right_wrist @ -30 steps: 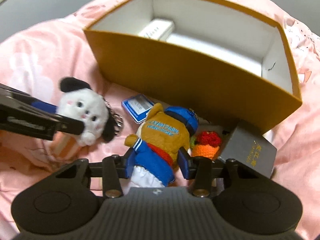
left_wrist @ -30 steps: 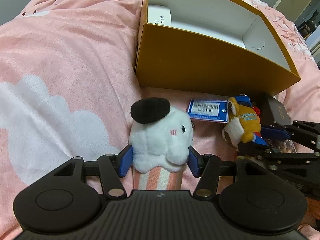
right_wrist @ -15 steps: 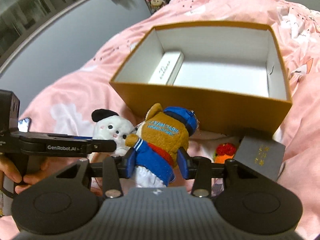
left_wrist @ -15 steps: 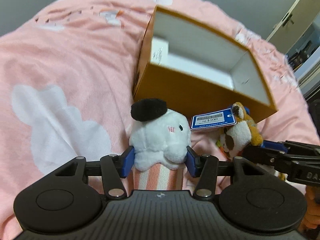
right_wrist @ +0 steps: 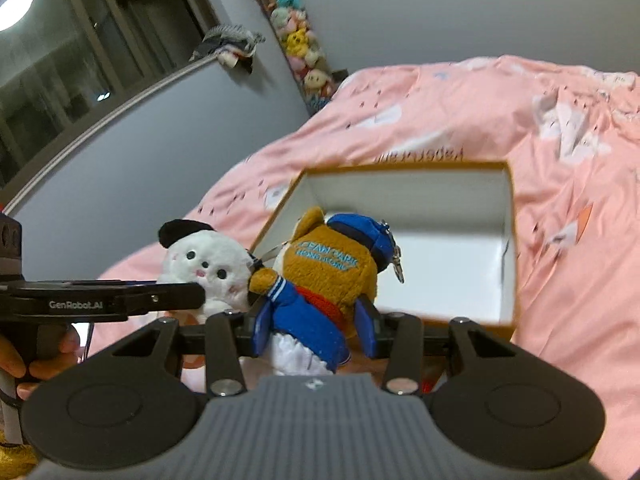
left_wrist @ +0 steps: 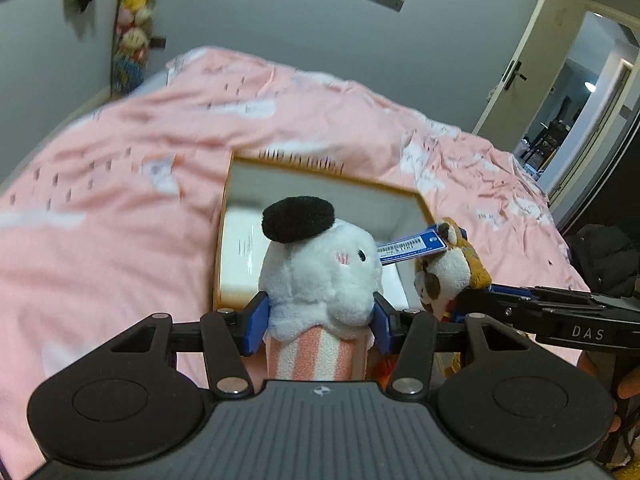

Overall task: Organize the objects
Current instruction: 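Carry both plush toys over the box with the left and right grippers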

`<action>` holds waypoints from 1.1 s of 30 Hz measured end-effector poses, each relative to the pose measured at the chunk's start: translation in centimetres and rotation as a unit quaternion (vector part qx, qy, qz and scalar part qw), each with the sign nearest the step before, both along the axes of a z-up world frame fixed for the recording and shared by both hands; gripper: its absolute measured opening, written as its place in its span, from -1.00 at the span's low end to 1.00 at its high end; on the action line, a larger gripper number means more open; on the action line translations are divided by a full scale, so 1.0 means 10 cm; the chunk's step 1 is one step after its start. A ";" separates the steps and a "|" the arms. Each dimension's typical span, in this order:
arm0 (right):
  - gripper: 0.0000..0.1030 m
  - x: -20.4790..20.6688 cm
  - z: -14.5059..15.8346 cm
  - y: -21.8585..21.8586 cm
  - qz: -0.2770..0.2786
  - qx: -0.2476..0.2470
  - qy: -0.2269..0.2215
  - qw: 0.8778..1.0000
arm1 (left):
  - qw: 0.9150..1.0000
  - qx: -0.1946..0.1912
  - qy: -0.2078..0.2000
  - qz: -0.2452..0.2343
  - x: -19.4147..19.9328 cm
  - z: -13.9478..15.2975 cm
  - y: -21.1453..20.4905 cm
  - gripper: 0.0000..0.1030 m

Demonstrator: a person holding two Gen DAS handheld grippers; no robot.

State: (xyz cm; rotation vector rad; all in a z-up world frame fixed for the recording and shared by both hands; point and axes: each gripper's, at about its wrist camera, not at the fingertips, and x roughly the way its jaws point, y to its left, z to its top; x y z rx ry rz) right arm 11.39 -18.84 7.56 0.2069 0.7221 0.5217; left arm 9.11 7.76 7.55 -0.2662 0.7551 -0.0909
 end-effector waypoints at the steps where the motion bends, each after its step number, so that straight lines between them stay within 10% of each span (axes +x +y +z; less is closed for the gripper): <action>1: -0.12 0.05 0.03 -0.01 -0.003 -0.005 -0.005 1.000 | 1.000 0.007 -0.006 0.001 0.06 0.03 -0.01 0.17; 12: -0.12 0.92 -0.19 -0.07 -0.032 -0.023 0.013 0.999 | 0.999 0.021 0.046 0.017 1.11 -0.32 -0.12 0.17; 22: -0.12 1.52 -0.38 -0.09 -0.017 0.061 0.011 0.998 | 0.995 0.020 0.096 0.031 1.52 -0.77 -0.12 0.17; 33: -0.13 1.97 -0.82 0.29 0.083 -0.071 0.061 0.992 | 0.994 0.012 0.094 0.060 1.82 -0.87 -0.07 0.16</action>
